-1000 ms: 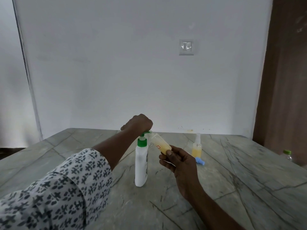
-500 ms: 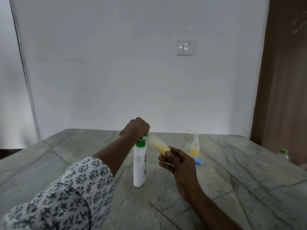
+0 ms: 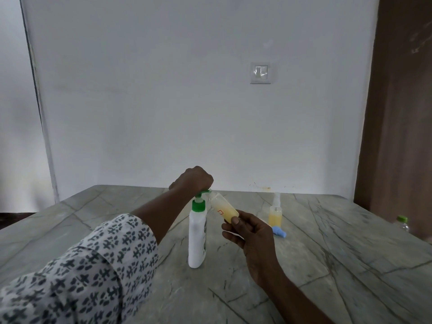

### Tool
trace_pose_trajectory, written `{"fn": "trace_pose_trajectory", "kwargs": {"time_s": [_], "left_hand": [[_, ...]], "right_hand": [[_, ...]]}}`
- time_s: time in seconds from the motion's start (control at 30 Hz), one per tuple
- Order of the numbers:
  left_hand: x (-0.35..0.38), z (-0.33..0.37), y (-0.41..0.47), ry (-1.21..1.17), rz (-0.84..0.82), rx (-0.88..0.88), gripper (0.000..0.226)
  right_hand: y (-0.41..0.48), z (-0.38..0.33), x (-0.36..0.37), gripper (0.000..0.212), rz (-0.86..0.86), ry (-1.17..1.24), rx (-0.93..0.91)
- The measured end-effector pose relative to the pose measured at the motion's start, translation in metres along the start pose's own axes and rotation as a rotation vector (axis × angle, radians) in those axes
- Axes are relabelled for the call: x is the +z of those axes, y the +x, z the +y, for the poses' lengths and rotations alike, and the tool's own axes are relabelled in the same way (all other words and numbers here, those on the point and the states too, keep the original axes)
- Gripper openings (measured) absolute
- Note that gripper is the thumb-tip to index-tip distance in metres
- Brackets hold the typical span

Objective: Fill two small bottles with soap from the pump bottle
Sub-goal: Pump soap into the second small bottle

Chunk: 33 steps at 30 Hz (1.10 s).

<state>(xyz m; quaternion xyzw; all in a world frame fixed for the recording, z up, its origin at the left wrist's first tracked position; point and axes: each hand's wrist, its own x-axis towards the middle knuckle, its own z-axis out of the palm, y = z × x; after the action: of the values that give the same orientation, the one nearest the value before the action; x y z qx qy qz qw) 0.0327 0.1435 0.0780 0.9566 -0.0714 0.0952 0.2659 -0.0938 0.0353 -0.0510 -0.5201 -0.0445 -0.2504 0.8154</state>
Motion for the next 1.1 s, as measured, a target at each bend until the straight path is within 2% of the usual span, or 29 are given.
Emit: {"fn": "trace_pose_trajectory", "kwargs": {"time_s": [0.47,1.1], "left_hand": [[0.014,-0.007,0.006,-0.024,0.031,-0.039,0.004],[0.003,0.000,0.008,-0.035,-0.029,-0.002,0.010]], "right_hand": [[0.001,0.000,-0.005,0.019,0.020,-0.018,-0.012],[0.002,0.001,-0.002,0.024,-0.008,0.001,-0.011]]}}
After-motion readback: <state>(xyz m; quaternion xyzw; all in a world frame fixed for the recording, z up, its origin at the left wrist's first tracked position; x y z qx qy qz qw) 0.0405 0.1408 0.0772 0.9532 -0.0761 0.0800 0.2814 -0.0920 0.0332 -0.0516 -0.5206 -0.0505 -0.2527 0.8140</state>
